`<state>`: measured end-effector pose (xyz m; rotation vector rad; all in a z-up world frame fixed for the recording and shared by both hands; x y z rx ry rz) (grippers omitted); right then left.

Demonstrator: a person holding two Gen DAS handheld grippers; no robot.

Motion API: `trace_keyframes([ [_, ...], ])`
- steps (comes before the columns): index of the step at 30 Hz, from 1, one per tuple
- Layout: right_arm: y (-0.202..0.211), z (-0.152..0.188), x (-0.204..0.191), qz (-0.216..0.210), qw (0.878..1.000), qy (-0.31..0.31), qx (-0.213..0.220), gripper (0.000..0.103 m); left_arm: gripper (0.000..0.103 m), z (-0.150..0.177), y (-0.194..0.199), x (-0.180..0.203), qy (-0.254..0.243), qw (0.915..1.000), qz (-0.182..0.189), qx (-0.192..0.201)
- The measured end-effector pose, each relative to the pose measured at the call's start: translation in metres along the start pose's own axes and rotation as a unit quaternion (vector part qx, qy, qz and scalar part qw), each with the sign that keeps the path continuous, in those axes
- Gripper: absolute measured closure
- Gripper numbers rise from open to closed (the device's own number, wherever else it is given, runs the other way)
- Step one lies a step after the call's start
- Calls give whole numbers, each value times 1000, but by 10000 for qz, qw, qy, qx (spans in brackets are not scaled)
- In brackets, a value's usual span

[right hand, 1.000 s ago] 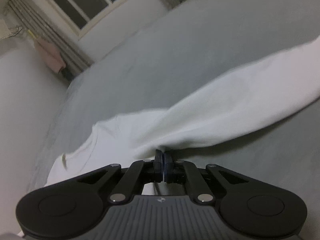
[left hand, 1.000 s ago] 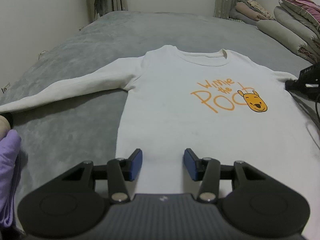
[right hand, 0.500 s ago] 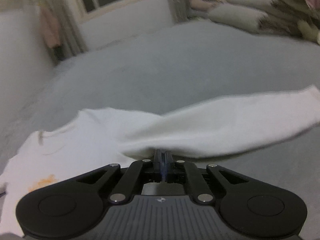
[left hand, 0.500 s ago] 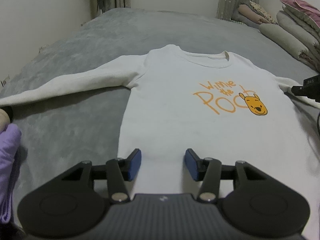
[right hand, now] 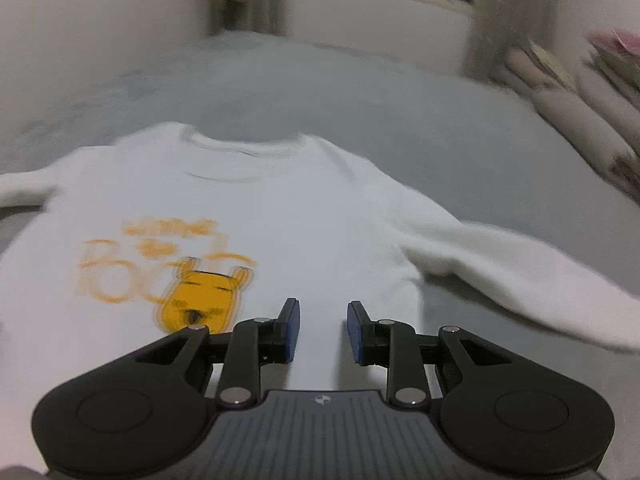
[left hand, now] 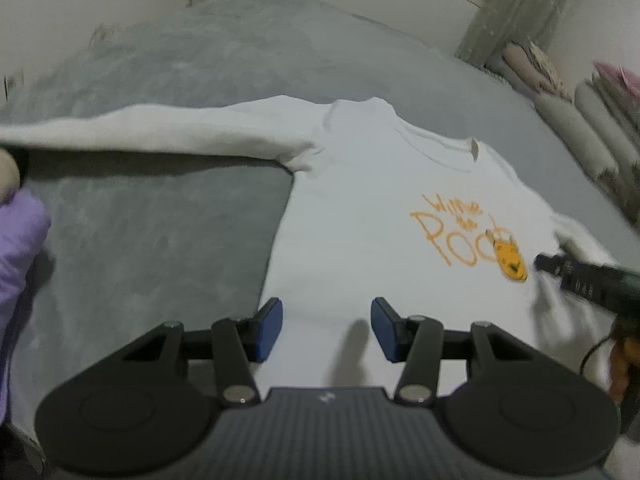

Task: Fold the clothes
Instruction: 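Release the sleeve and move both grippers above the flat shirt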

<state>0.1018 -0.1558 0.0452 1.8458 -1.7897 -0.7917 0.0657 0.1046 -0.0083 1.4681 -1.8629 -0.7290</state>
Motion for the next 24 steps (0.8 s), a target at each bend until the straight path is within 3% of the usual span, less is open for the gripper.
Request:
trace_keyframes([
  [2,3,7,-13,-221,9996,157,-84,73,56,-2,3,-9,210,9998,46,3],
  [4,-2,18,-26,-299,9984,384,-304,62,48,-2,7,-20,380,9993,-67,6],
  [7,4,34,-33,-151,9977,609,-238,61,48,-3,13,-38,570,9980,-276,19],
  [10,13,35,-30,-166,9981,417,-429,61,48,-3,19,-48,710,9970,-283,75],
  [21,61,69,-44,-44,9944,778,-710,60,48,7,25,-35,459,9988,-172,-40],
  [24,79,73,-40,-283,9919,925,-819,45,48,5,39,-17,61,9995,-44,293],
])
Point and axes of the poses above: each gripper's, at about its wrist camera, not at the fingertips, and y roughly against the way its jaws point, x to its right, z to its underside, the point moved 4 cm from there along -y, roughly the way its jaws point, and after that the axes turned 15 degrees about -y, right-handed, at the moved point
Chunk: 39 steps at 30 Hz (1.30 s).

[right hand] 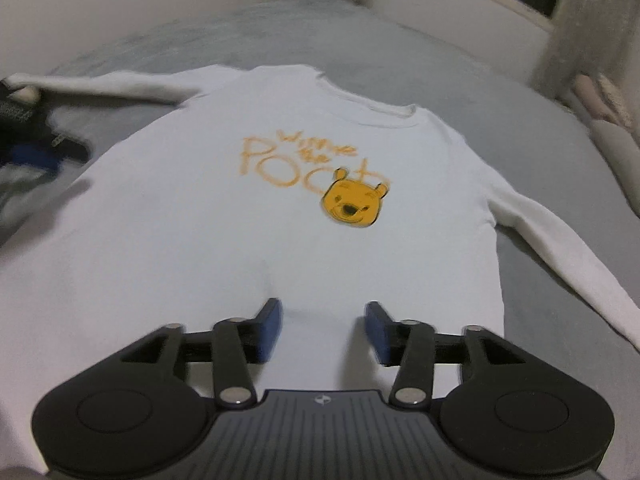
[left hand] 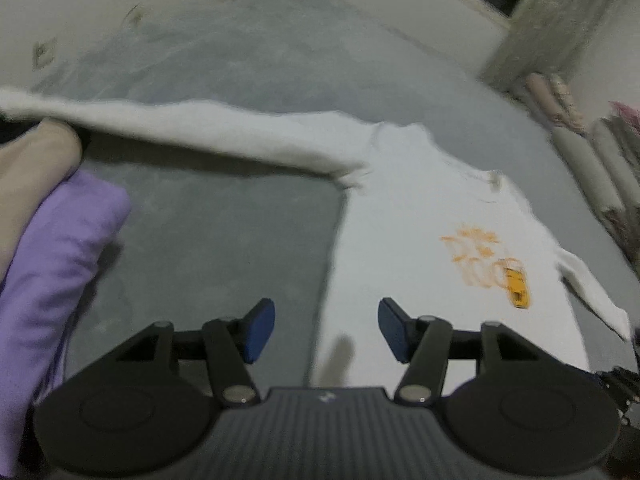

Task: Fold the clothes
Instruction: 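Release the sleeve and move both grippers above the flat shirt, then lower both grippers to the hem of the white shirt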

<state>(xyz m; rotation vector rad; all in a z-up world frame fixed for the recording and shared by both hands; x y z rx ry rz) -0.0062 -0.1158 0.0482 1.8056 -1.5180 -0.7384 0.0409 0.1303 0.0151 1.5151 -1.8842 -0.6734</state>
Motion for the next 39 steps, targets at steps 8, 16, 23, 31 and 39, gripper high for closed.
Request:
trace_keyframes([
  [8,-8,13,3,-20,9999,-91,-102,33,33,21,-9,53,-1217,9924,73,-148],
  [16,8,30,22,-336,9989,-284,-154,27,33,39,-20,50,-1477,9885,-158,-299],
  [23,34,67,45,-732,9958,-546,-118,23,31,68,2,53,-1925,9804,-404,-150],
  [31,66,111,60,-833,9958,-309,-236,21,30,89,36,30,-1723,9844,-218,-298],
  [39,88,130,68,-976,9937,189,-509,22,28,88,56,14,-1260,9912,93,-384],
])
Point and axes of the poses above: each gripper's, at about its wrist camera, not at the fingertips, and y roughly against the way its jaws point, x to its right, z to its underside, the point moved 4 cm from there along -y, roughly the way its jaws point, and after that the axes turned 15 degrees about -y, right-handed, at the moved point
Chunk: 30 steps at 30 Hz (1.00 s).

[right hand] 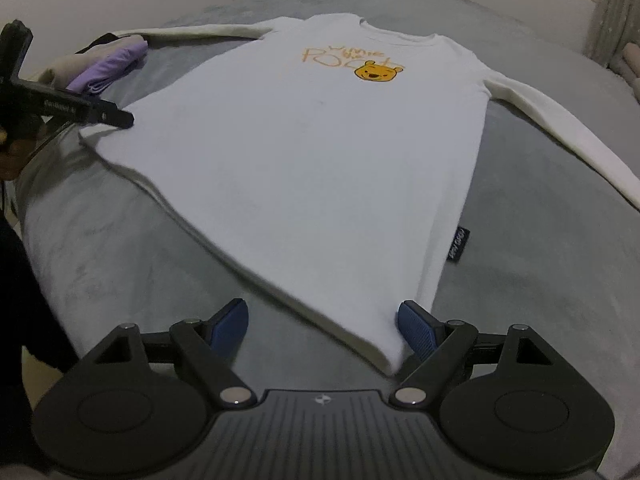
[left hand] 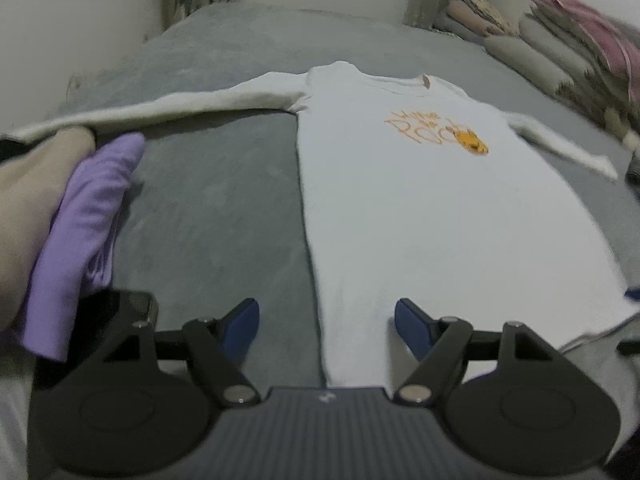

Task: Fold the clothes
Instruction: 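Lower both grippers to the hem of the white shirt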

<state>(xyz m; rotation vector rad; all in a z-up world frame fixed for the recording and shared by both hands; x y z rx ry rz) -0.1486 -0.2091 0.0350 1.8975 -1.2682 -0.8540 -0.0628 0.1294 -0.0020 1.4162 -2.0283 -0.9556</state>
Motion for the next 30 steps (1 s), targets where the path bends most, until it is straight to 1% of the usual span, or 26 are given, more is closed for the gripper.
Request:
trace_keyframes([
  [1,3,-1,0,-29,10000,21,-11,22,27,-1,2,-3,125,9999,88,26],
  [3,14,-7,4,-90,9998,-97,152,22,22,-3,5,-7,278,9994,191,85],
  [6,27,-23,19,-161,9962,-640,566,22,21,-5,6,-7,294,9993,153,155],
  [7,26,-27,26,-184,9942,-864,617,22,22,-4,5,-6,291,9994,136,157],
  [8,24,-31,33,-180,9925,-1039,623,25,29,-3,5,-6,288,9994,116,155],
  [9,19,-33,40,-158,9912,-1178,590,38,41,-3,4,-5,284,9994,97,153],
  [10,13,-34,47,-174,9900,-1310,496,57,51,-2,3,-6,315,9994,62,145],
  [11,9,-33,51,-208,9889,-1415,414,64,65,-1,2,-7,357,9993,23,135],
  [12,4,-32,55,-244,9876,-1513,337,72,76,0,1,-8,393,9991,43,136],
  [13,1,-31,55,-202,9882,-1486,314,74,78,0,1,-9,421,9990,94,142],
  [15,-2,-29,53,-100,9900,-1377,303,74,78,1,-2,-10,427,9988,181,159],
  [19,-4,-25,50,8,9918,-1240,317,71,76,2,-4,-4,333,9991,175,169],
  [20,-4,-25,50,27,9920,-1221,322,71,73,1,-4,-3,345,9990,207,169],
  [21,-5,-24,50,38,9922,-1200,328,71,67,1,-5,-2,362,9989,240,168],
  [23,-6,-22,48,64,9926,-1156,357,70,63,0,-6,0,366,9989,266,157],
  [26,-8,-19,45,115,9928,-1122,411,69,61,1,-8,5,281,9994,175,128],
  [28,-8,-18,43,164,9930,-1070,462,68,58,2,-8,7,229,9995,138,152],
  [30,-9,-17,42,186,9933,-1029,493,68,52,3,-9,10,204,9995,124,187],
])
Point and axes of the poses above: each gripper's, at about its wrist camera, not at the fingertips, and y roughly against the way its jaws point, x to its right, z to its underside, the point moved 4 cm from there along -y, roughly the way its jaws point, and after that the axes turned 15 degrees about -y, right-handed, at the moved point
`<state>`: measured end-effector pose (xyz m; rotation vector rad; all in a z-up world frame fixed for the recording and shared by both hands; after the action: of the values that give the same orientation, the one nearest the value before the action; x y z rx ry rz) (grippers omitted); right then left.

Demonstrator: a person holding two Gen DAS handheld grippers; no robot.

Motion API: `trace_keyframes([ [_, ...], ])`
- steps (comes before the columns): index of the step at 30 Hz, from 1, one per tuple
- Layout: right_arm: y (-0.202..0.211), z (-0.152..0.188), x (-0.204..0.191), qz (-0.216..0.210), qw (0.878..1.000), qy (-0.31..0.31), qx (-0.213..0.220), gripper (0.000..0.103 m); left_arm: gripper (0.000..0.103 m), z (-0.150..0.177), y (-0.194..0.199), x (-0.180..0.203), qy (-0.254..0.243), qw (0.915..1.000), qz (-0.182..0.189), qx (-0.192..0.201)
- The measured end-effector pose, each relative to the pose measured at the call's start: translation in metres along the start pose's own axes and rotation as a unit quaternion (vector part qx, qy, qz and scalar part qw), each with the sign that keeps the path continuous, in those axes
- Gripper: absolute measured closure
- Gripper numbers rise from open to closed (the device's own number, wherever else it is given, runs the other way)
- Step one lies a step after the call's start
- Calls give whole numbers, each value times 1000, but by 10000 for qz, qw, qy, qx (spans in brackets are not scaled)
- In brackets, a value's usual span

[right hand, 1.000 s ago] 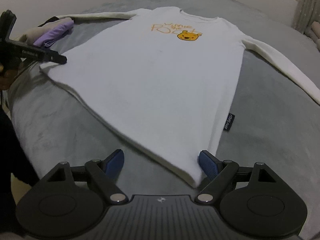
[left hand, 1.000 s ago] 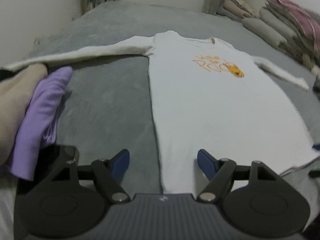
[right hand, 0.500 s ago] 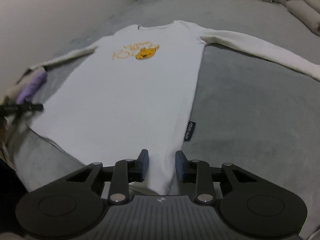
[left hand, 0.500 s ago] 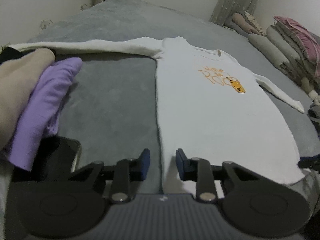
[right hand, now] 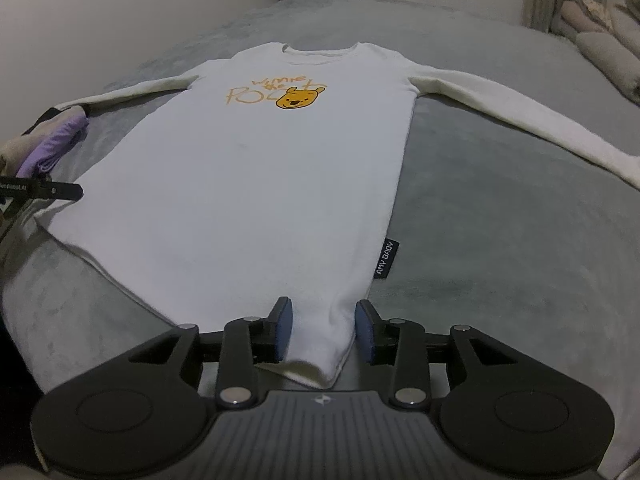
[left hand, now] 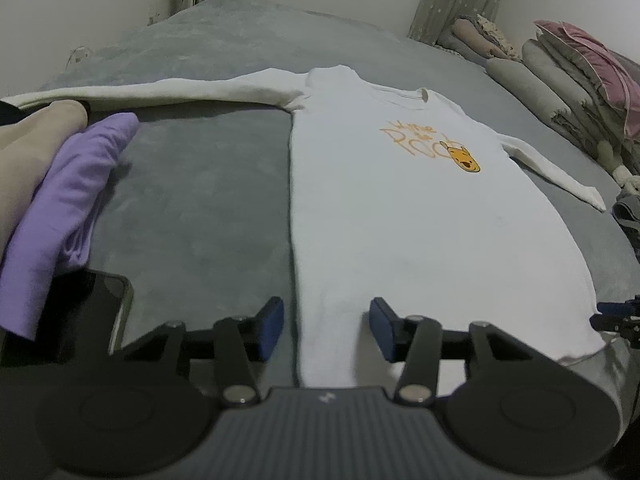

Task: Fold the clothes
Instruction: 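Lower both grippers to the hem of the white shirt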

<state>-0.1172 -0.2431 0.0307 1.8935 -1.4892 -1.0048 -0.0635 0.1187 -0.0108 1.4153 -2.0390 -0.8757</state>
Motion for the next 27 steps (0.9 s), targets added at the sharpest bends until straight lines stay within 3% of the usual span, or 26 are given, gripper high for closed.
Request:
trace_keyframes([
  [5,0,-3,1,-4,9997,-222,119,65,38,-1,-2,9,-204,9998,-27,41],
  [8,0,-3,1,53,9987,-393,327,65,36,0,-2,11,-241,9996,-96,54],
  [10,-1,-3,-1,140,9981,-369,469,65,27,0,-3,15,-315,9993,-207,48],
  [12,-2,-4,-2,228,9974,-410,548,64,9,2,-2,23,-464,9985,-257,107],
  [18,-5,-5,-10,446,9955,-416,726,59,9,10,-4,37,-887,9953,-334,214],
  [23,-6,-6,-7,416,9952,-600,650,54,9,9,-6,37,-897,9952,-358,125],
  [27,-10,-4,-14,570,9948,-520,657,46,1,10,-10,40,-916,9945,-483,135],
])
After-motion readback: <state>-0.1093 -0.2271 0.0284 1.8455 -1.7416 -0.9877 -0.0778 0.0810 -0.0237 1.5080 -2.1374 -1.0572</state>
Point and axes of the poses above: each gripper's, at about its wrist camera, not at the fingertips, and y roughly against the way its jaws point, x to its right, z to its underside, the point moved 4 cm from there along -y, roughly the way its jaws point, and after that the axes turned 15 degrees about -y, right-handed, at the moved point
